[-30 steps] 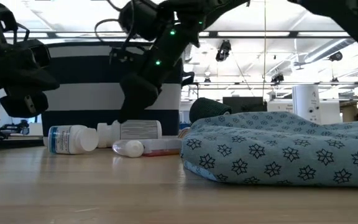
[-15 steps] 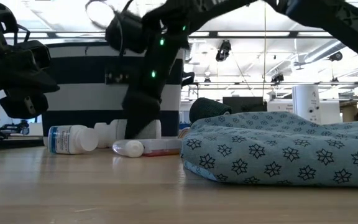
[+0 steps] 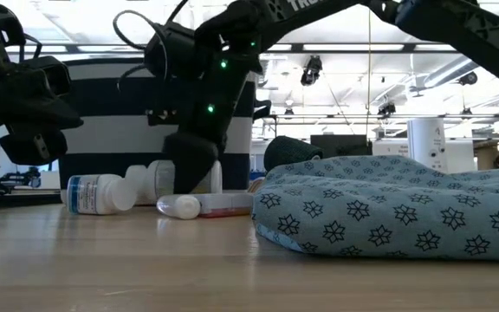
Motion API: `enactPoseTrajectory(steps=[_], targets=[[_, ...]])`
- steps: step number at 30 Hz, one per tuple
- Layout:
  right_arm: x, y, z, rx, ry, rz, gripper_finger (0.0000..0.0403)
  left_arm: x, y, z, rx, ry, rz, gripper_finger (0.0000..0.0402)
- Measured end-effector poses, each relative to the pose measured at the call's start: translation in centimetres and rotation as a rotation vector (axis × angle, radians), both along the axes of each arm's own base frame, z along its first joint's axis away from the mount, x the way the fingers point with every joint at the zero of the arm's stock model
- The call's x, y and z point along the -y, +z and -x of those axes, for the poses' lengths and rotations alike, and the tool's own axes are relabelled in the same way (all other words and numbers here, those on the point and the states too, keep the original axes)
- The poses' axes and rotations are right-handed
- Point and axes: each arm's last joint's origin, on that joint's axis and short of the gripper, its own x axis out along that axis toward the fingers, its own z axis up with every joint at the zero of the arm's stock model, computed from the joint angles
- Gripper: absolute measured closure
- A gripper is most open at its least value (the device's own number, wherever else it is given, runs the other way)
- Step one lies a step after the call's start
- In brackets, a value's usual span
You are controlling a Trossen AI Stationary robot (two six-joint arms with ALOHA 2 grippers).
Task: Pick & place medical supplies in basket/bin
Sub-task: Put the white medicine bottle into the blue bin
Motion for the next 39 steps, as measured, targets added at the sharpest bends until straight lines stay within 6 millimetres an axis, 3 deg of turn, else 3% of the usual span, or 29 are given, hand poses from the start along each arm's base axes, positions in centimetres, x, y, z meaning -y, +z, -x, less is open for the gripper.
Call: enactPoseTrajectory(steps=[5,11,17,21,25,28,31,34,39], targets=[[-0.1,2.8,-0.3,0.026,-0.019,-0.023,0.0182,0.0,0.0,0.0,0.0,0.0,0.0,0.0402],[0.1,10.1,-0.1,0.2,0.023,-0.125,0.0186,0.0,0.0,0.0,0.0,0.002,-0.001,0.0402],[0.4,17.6,2.9,0.372,0.062,-0.236,0.0183,0.0,0.0,0.0,0.0,0.002,-0.001,0.0402],[0.3,23.1,5.2,0.574,-0.051,-0.134,0.0183,0.0,-0.1,0.0,-0.003,0.002,-0.002,0.0402],[3.0,27.1,7.1,0.766,-0.205,-0.03,0.0183,0.0,-0.1,0.0,-0.008,0.002,-0.004,0.0402],[7.6,26.5,7.4,0.788,-0.37,-0.084,0.0183,0.0,-0.1,0.0,-0.007,0.004,-0.004,0.0402],[12.9,23.8,7.1,0.75,-0.469,-0.189,0.018,0.0,-0.1,0.0,-0.007,0.008,-0.005,0.0402],[17.0,21.5,6.8,0.728,-0.505,-0.33,0.0168,-0.1,-0.1,0.0,-0.005,0.029,0.004,0.0402],[19.5,18.6,6.2,0.684,-0.496,-0.486,0.0121,-0.1,-0.1,0.0,-0.009,0.057,0.061,0.0402]])
